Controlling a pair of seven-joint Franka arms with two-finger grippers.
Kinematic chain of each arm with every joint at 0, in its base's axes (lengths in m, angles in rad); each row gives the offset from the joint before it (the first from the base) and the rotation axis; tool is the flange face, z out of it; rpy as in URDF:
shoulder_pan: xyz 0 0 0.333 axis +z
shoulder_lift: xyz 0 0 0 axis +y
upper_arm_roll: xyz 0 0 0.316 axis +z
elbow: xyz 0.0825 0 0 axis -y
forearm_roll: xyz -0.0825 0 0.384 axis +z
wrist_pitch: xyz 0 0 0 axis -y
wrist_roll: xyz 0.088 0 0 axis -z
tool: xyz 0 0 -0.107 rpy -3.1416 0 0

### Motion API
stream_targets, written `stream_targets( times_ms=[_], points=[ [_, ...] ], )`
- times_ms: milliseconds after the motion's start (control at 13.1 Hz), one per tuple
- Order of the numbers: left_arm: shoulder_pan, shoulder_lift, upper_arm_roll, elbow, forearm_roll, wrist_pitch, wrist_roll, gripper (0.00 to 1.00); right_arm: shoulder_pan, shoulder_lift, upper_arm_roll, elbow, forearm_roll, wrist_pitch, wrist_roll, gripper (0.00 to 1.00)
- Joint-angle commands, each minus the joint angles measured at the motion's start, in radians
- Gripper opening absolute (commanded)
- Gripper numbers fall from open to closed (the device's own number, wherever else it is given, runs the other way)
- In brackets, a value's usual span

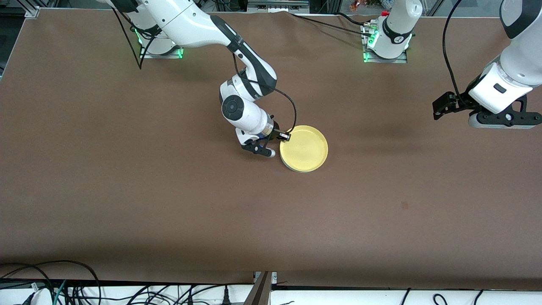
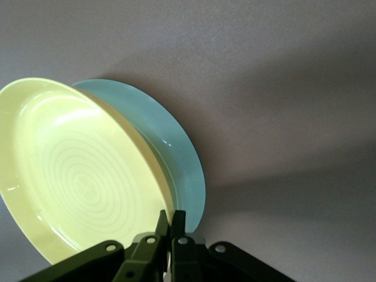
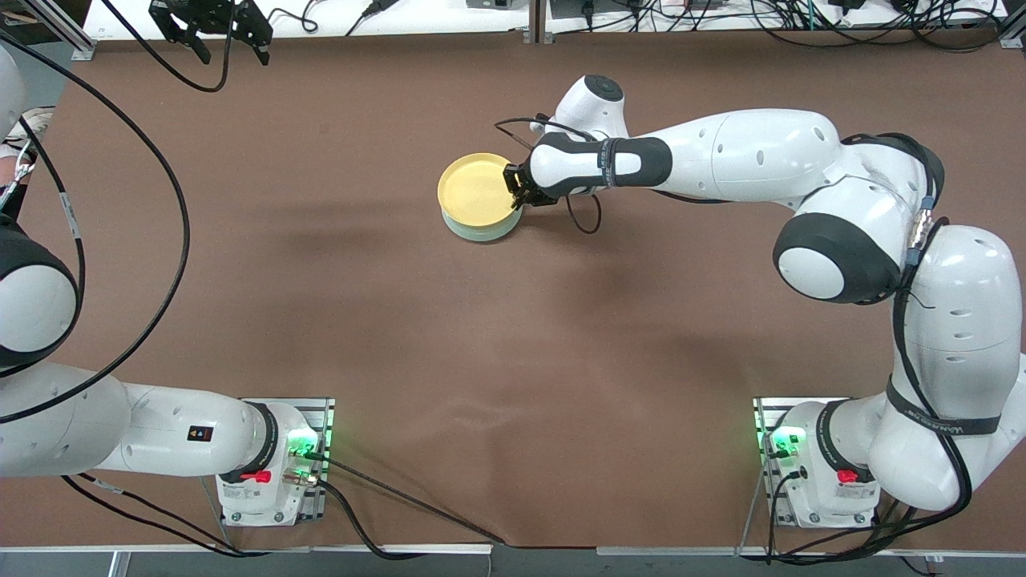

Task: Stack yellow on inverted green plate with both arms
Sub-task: 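Lower the yellow plate onto the green plate and open the right gripper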

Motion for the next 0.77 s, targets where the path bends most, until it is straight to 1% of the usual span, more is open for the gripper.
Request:
stream_targets(
  times_ms=[0, 77, 153, 459, 613, 689],
  points=[
    [-0.003, 0.008, -0.001, 0.025, -0.014, -0.021, 0.017, 1.00, 0.011, -0.011, -0.006, -0.010, -0.011, -0.007, 0.012, 0.16],
    [-0.005, 0.008, -0.001, 0.025, -0.014, -0.021, 0.016, 1.00, 0.011, -0.011, -0.004, -0.010, -0.006, -0.006, 0.028, 0.70],
    [-0.005, 0.008, -0.001, 0.025, -0.014, -0.021, 0.017, 1.00, 0.011, -0.011, -0.006, -0.010, -0.011, -0.006, 0.031, 1.00],
    [-0.003, 0.008, -0.001, 0.025, -0.014, -0.021, 0.017, 1.00, -0.002, -0.020, -0.013, 0.014, -0.014, -0.013, 0.020, 1.00],
    [-0.003, 0.008, -0.001, 0.025, -0.014, -0.021, 0.017, 1.00, -0.002, -0.043, -0.067, 0.034, -0.020, -0.082, 0.006, 1.00],
    [-0.003, 0.008, -0.001, 0.025, -0.014, -0.021, 0.017, 1.00, -0.006, -0.054, -0.105, 0.061, -0.034, -0.163, -0.010, 1.00]
  ],
)
